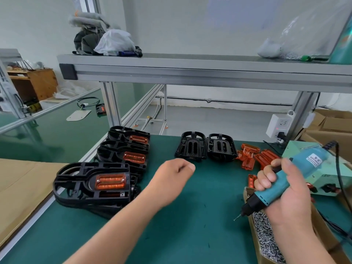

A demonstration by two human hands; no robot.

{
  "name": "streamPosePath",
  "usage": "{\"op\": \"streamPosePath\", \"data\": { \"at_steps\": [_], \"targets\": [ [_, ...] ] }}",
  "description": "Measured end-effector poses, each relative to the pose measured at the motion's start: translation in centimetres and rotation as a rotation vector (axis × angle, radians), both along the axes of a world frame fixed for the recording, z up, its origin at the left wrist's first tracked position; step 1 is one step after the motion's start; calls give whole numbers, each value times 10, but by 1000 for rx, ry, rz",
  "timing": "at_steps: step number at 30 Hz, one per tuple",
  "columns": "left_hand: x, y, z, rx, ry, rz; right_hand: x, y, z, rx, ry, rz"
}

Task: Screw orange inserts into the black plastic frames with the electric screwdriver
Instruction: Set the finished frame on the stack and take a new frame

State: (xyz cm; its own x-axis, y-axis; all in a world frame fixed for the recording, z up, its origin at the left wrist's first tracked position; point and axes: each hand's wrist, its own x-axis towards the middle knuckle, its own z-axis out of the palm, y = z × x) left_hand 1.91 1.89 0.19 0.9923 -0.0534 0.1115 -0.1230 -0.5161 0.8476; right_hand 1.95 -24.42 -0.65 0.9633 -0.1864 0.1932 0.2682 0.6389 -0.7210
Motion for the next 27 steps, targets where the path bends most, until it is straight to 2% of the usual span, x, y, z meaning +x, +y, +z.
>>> {"op": "streamPosePath", "data": {
  "at_steps": [3,8,13,17,27],
  "targets": [
    [35,-15,-13,-71,71,28,1,-1,-1,15,5,16],
    [109,-9,-26,40,62,283,1,-3,-3,15,10,20],
    [155,3,-39,156,167,430,4,-4,-7,28,14,28],
    [181,1,-39,256,183,449,6,-4,-6,41,37,40],
    [218,-10,-26,254,239,372,5,-5,1,69,93,31]
  ]
}}
